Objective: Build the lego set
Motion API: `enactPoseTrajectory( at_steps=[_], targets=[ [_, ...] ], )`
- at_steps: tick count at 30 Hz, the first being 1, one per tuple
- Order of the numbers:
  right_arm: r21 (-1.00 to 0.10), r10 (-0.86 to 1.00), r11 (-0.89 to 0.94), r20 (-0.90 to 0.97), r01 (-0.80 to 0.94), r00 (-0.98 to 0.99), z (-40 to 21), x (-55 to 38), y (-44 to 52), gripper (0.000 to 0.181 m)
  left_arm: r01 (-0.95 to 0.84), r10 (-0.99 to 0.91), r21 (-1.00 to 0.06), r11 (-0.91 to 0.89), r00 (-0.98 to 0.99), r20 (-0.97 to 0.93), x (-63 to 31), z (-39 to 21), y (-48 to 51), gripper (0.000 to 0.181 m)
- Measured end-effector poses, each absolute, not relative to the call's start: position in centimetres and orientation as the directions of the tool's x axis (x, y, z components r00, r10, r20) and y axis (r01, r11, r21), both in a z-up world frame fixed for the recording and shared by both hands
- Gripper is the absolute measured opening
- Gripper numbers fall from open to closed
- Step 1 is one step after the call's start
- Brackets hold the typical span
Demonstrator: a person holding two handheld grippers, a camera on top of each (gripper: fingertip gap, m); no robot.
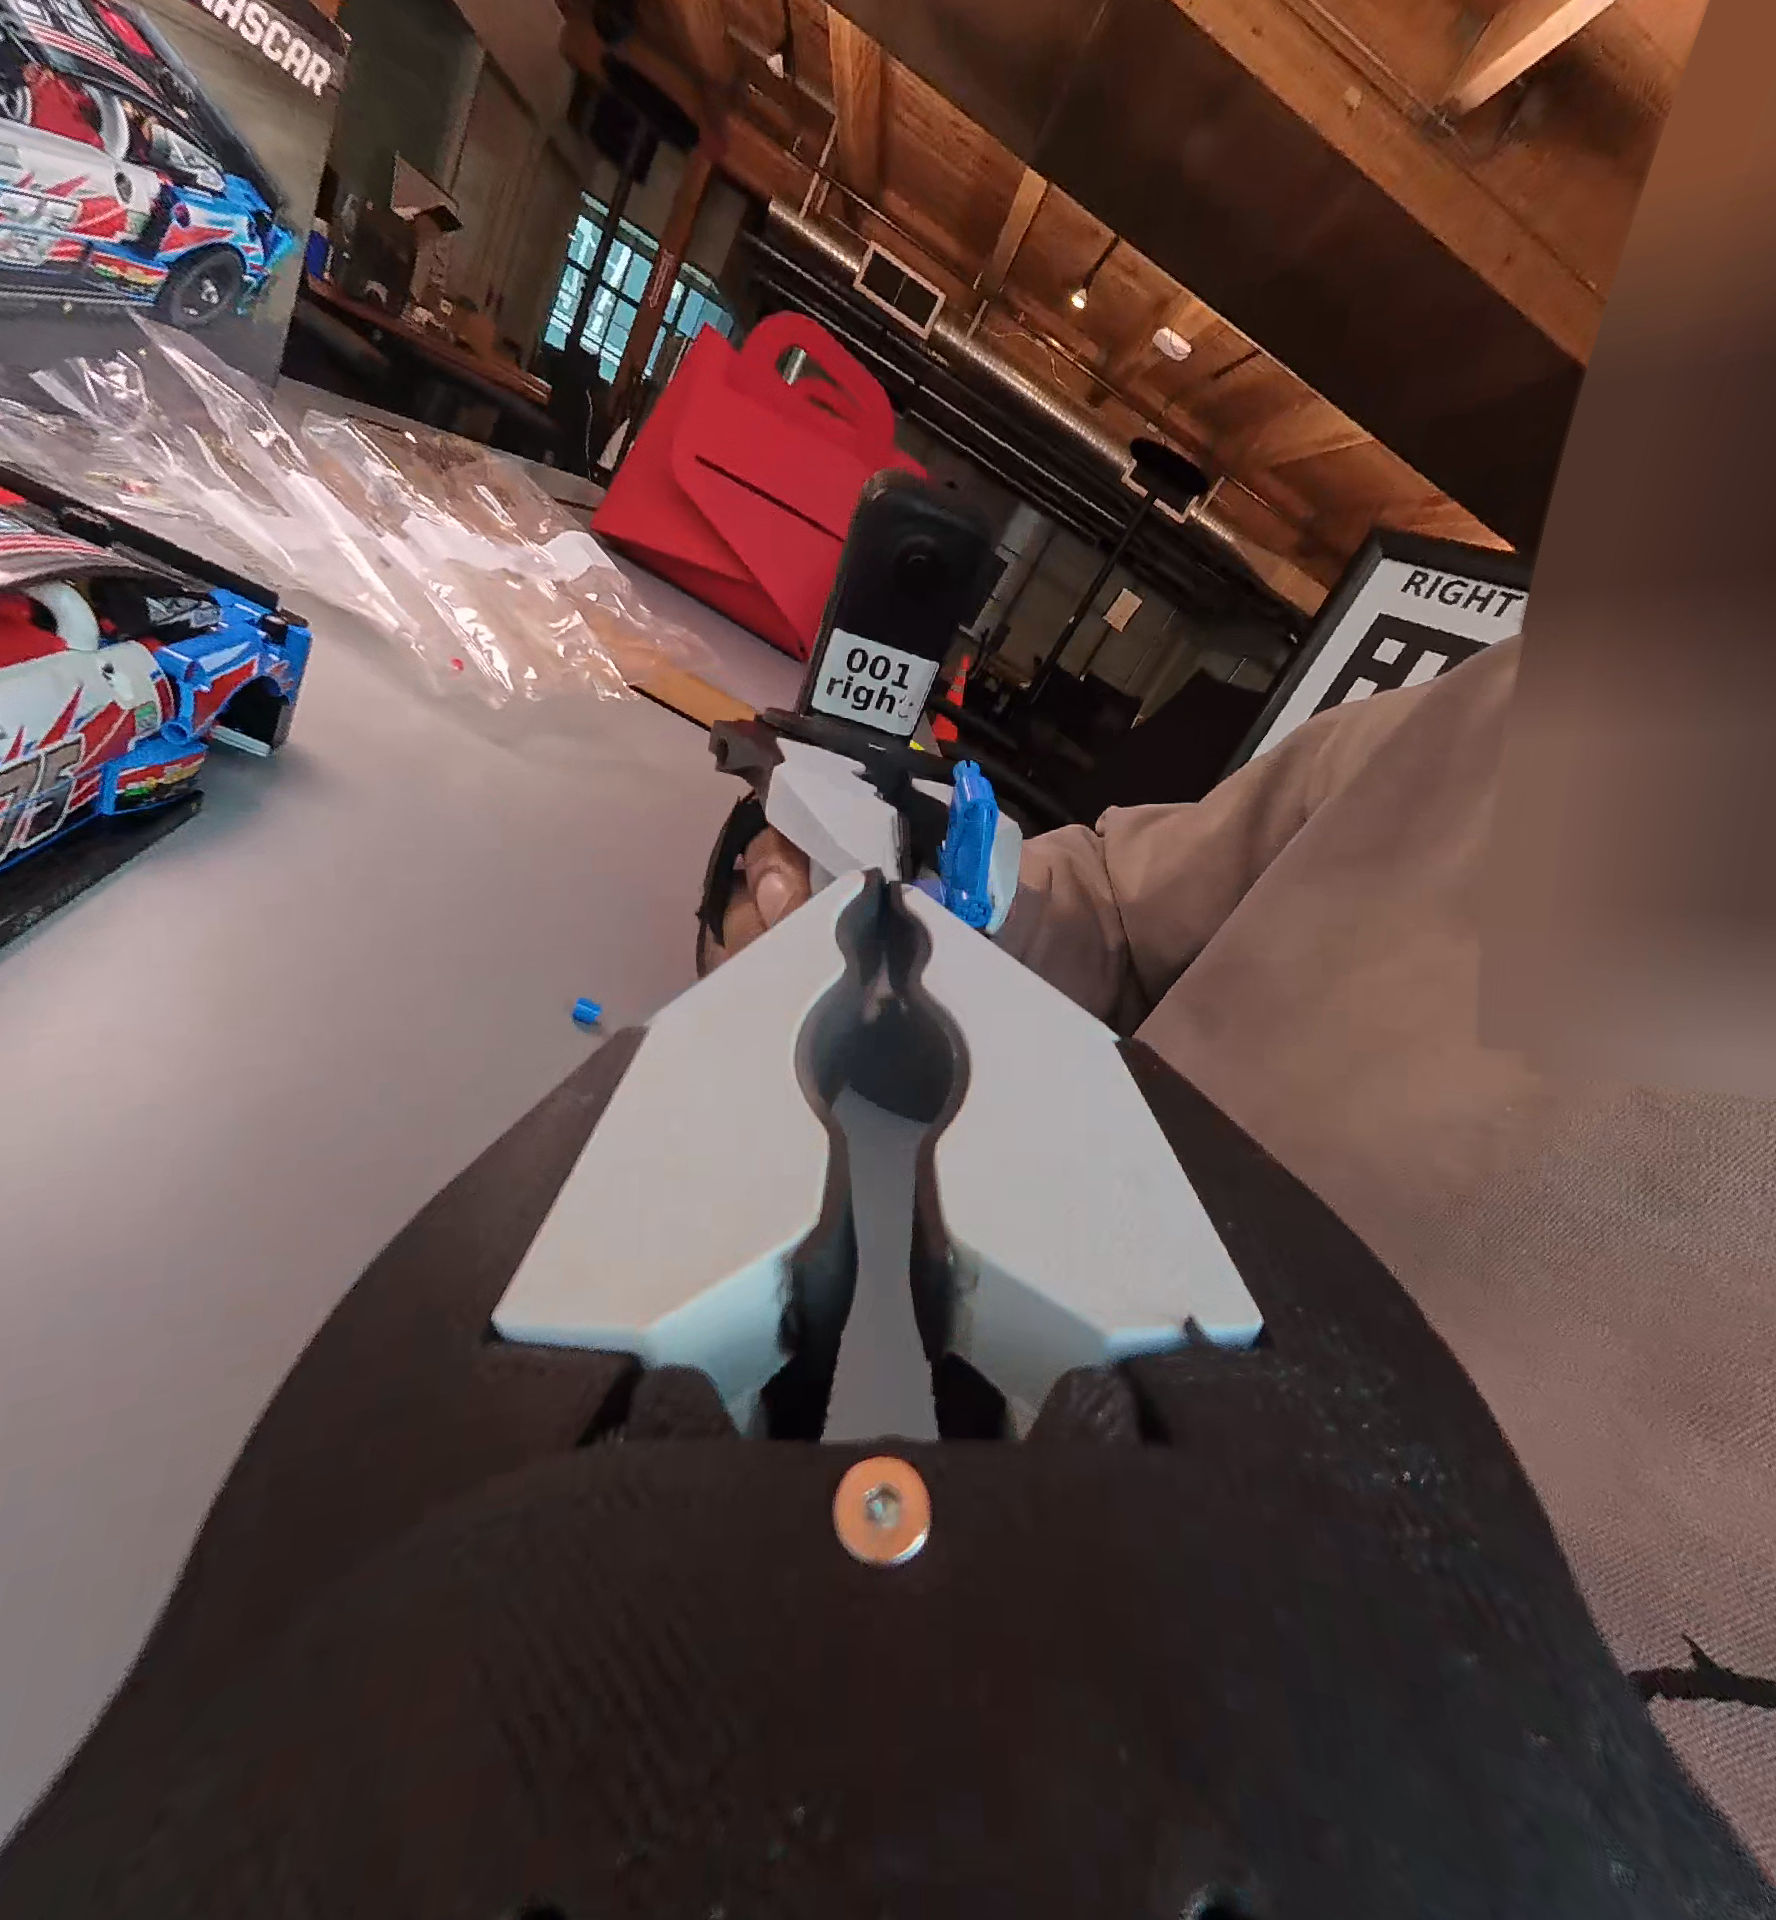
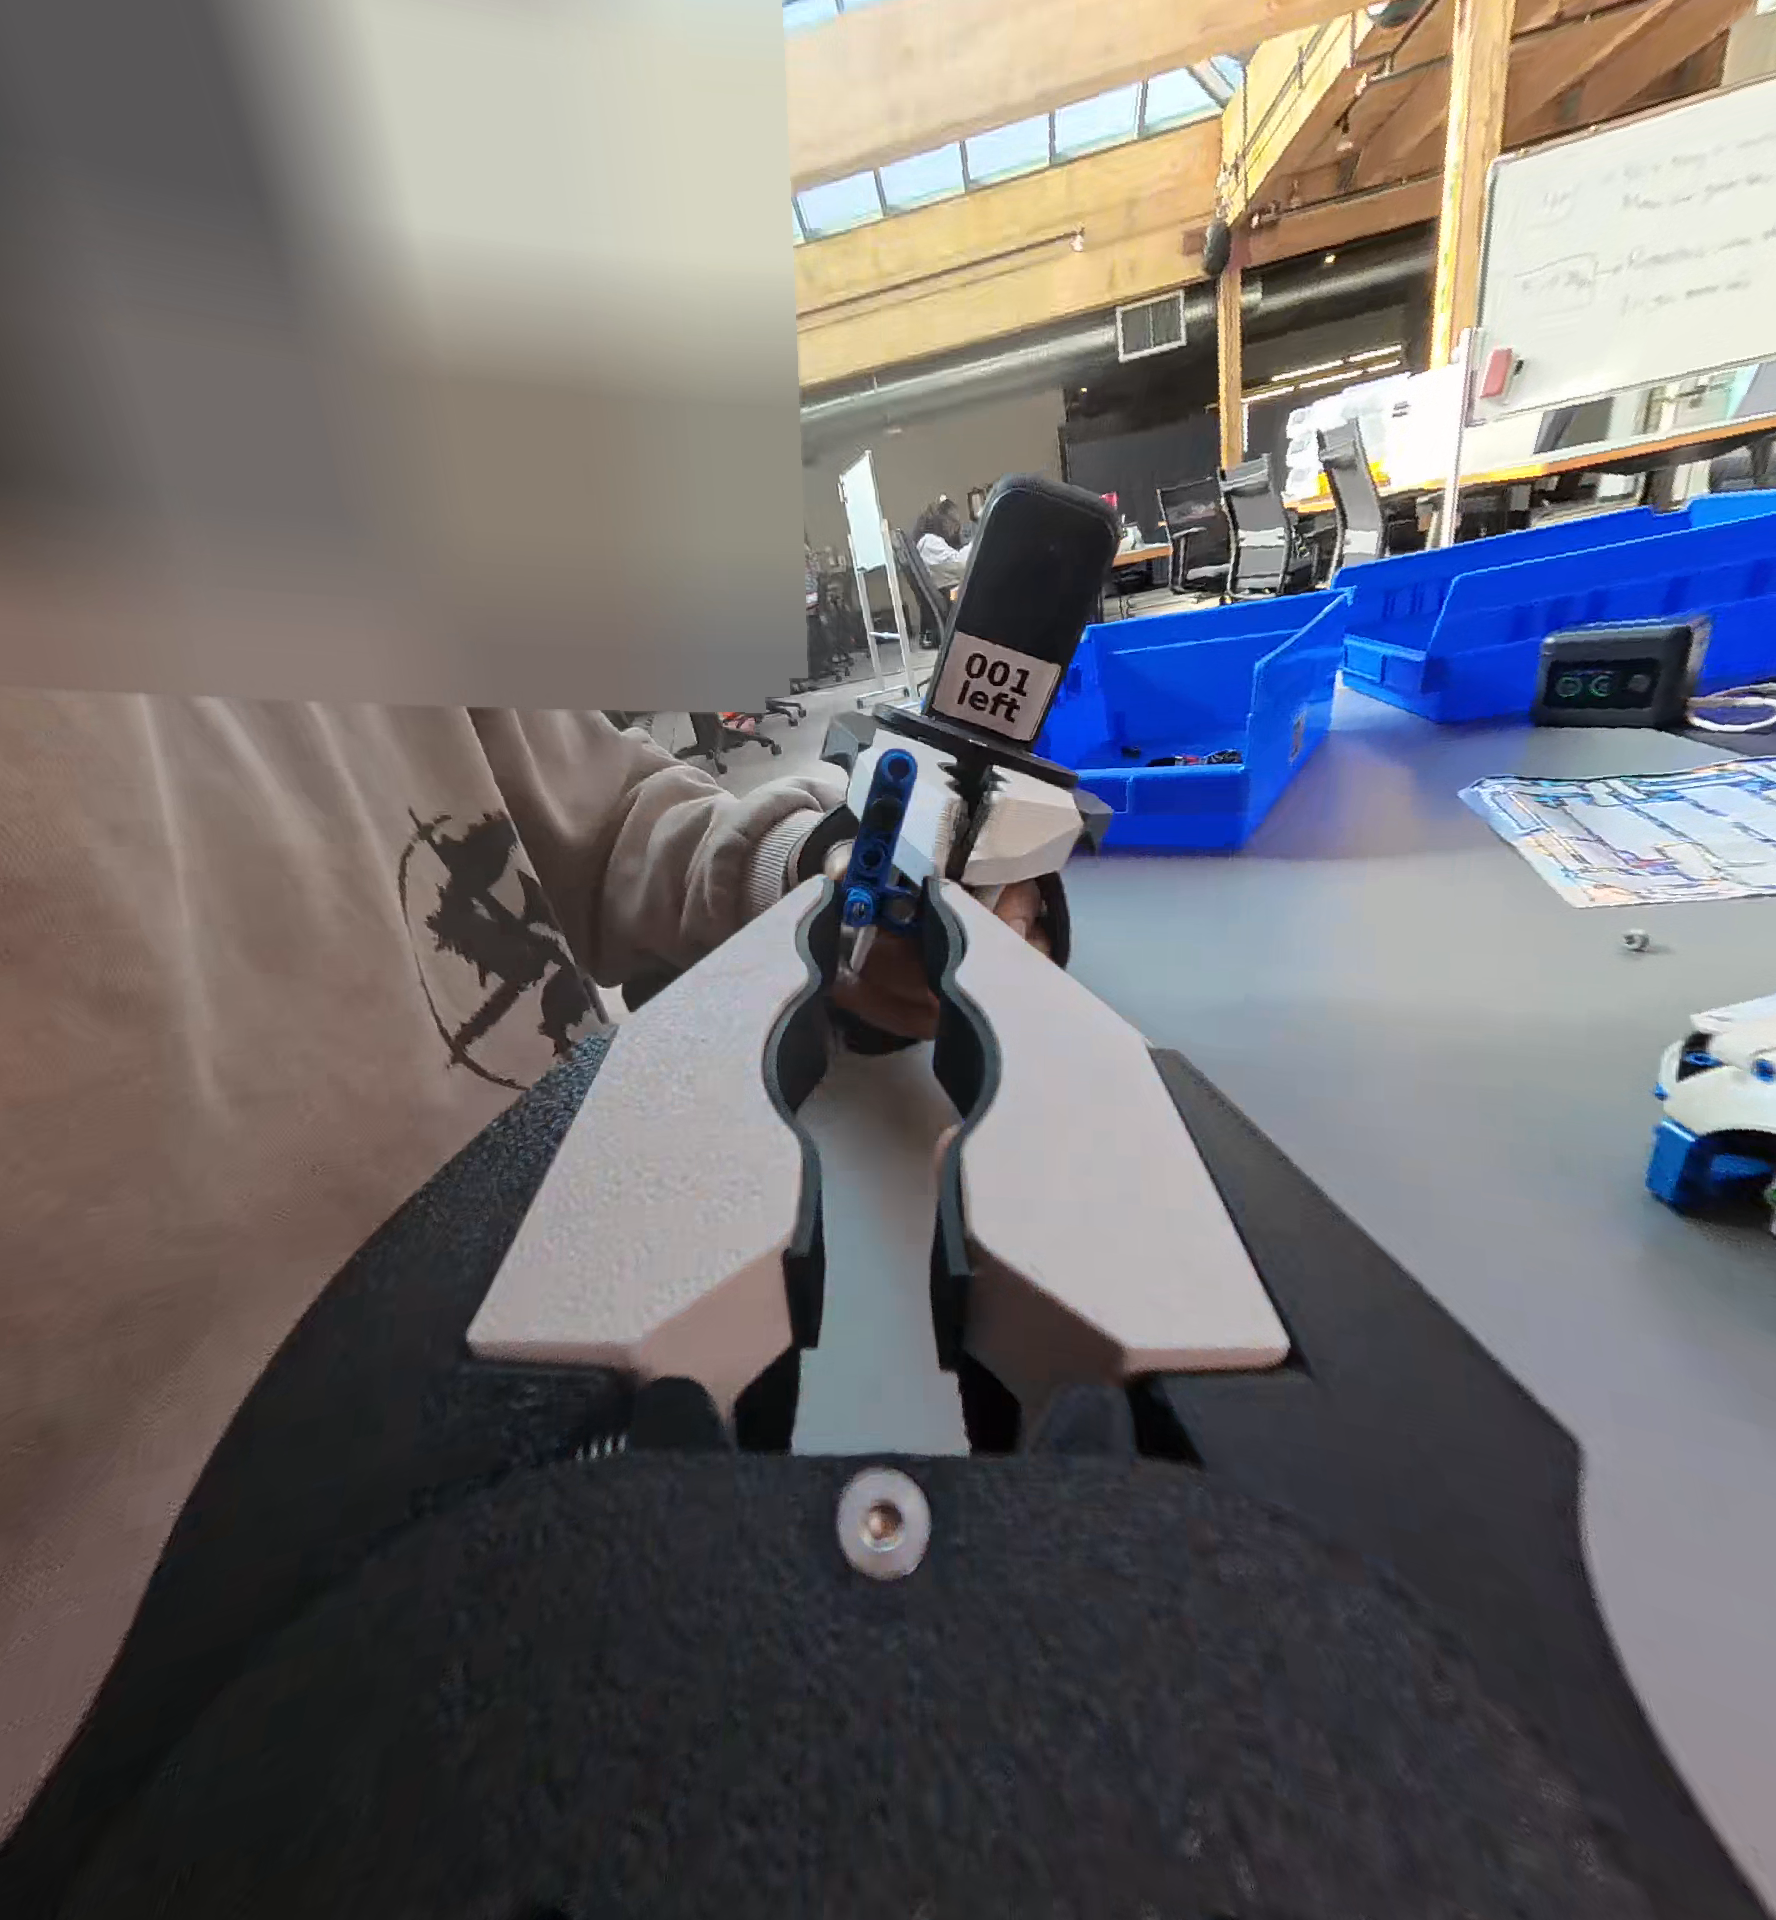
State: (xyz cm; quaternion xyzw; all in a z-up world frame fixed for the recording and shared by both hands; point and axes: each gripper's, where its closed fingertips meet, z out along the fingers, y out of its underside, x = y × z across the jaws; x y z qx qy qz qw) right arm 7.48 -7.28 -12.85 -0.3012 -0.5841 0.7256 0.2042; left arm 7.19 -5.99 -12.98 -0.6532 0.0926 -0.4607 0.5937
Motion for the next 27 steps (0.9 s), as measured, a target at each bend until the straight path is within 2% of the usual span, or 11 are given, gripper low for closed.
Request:
enactPoseTrajectory(
  at_steps=[3, 7, 8, 13, 15, 17, 20, 22, 24, 27],
  targets=[
    [-0.970, 0.669, -0.239, -0.204, 0.053, -0.715, -12.8, 7.1, -6.7, 0.012, 0.414, -0.633, -0.869, -0.271, 0.603, 0.485, 6.4, -13.4, -5.7, 0.000],
    [-0.970, 0.712, -0.233, -0.219, 0.070, -0.668, -13.2, 6.6, -5.4, 0.012, 0.271, -0.555, -0.920, -0.282, 0.736, 0.387, 4.6, -15.5, -5.3, 0.001],
    [-0.967, 0.713, -0.243, -0.235, 0.082, -0.661, -13.2, 6.5, -5.2, 0.012, 0.249, -0.559, -0.928, -0.278, 0.744, 0.367, 4.4, -15.5, -5.4, 0.009],
    [-0.882, 0.621, -0.441, -0.433, 0.165, -0.653, -12.3, 5.8, -4.9, 0.012, 0.164, -0.617, -0.963, -0.215, 0.741, 0.264, 5.5, -14.8, -6.0, 0.034],
    [-0.829, 0.552, -0.522, -0.507, 0.200, -0.662, -11.8, 5.5, -5.4, 0.011, 0.120, -0.615, -0.982, -0.146, 0.766, 0.185, 6.1, -14.1, -5.8, 0.035],
    [-0.818, 0.524, -0.530, -0.525, 0.226, -0.671, -11.9, 5.3, -6.3, 0.011, 0.165, -0.619, -0.978, -0.124, 0.758, 0.206, 6.3, -13.0, -5.7, 0.032],
    [-0.904, 0.625, -0.384, -0.404, 0.187, -0.668, -13.1, 5.0, -7.3, 0.012, 0.305, -0.648, -0.936, -0.175, 0.681, 0.342, 5.8, -12.0, -6.1, 0.023],
    [-0.962, 0.704, -0.230, -0.271, 0.150, -0.656, -14.2, 4.7, -7.7, 0.013, 0.302, -0.653, -0.931, -0.206, 0.666, 0.361, 5.8, -12.4, -6.4, 0.006],
    [-0.988, 0.764, -0.053, -0.132, 0.142, -0.632, -15.8, 4.4, -7.8, 0.013, 0.234, -0.640, -0.936, -0.262, 0.684, 0.350, 6.0, -13.7, -6.5, 0.005],
    [-0.967, 0.790, 0.177, 0.030, 0.182, -0.612, -18.0, 4.2, -7.9, 0.019, 0.054, -0.623, -0.937, -0.346, 0.733, 0.273, 6.1, -16.2, -6.7, 0.005]
  ],
)
